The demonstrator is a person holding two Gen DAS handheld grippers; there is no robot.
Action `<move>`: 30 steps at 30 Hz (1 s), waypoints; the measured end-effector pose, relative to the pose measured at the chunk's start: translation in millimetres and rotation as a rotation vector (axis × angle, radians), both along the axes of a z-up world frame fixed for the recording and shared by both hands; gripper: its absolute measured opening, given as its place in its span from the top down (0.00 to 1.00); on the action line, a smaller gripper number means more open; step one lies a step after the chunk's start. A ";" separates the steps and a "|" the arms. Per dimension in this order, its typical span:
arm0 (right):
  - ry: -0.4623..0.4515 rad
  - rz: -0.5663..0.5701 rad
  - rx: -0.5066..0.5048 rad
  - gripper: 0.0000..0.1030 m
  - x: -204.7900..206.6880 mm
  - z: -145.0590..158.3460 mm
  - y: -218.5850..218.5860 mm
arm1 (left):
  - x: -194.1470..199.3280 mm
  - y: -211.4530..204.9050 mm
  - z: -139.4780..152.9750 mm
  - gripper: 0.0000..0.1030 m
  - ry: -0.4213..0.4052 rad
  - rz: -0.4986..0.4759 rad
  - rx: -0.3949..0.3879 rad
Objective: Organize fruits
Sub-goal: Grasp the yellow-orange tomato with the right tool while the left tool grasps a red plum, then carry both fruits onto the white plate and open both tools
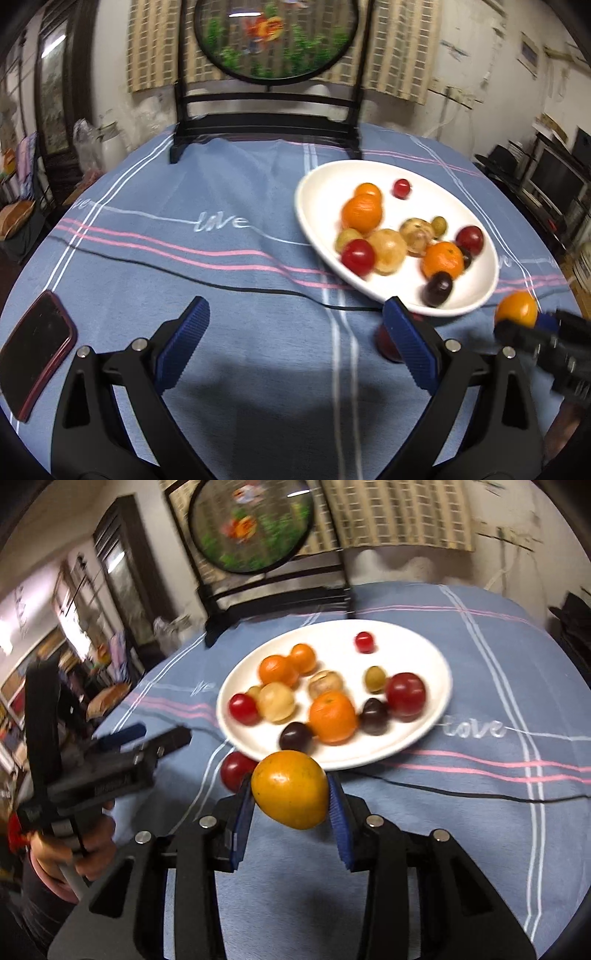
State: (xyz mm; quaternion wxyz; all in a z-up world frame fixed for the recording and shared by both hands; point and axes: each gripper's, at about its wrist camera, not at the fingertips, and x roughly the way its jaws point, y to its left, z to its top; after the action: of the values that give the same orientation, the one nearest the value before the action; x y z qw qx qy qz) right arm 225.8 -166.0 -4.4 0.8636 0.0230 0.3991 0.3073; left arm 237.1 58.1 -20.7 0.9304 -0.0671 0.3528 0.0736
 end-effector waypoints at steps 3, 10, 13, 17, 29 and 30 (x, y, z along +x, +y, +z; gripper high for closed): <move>0.024 -0.039 0.019 0.62 5.0 0.0 -8.6 | 0.0 -18.7 -3.2 0.10 0.013 -0.094 0.020; 0.055 -0.056 0.016 0.62 8.2 -2.8 -11.5 | 4.6 -51.0 -19.6 0.46 0.082 -0.237 0.055; 0.053 -0.051 0.011 0.62 6.9 -2.2 -10.1 | 7.4 -53.0 -22.7 0.48 0.087 -0.252 0.038; 0.057 -0.045 0.015 0.62 5.7 -1.8 -10.1 | 13.2 -62.0 -24.1 0.48 0.087 -0.276 0.050; 0.057 -0.044 0.011 0.62 5.7 -2.3 -9.2 | 29.4 -71.8 -37.6 0.59 0.130 -0.262 0.087; 0.058 -0.045 0.009 0.62 6.1 -3.1 -8.9 | 30.8 -71.0 -38.1 0.59 0.134 -0.263 0.083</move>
State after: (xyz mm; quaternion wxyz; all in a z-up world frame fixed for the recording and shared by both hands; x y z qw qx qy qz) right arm 232.0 -174.9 -7.4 0.8582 0.0448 0.4221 0.2886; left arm 268.0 -12.9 -58.8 0.9083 0.0230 0.4167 -0.0299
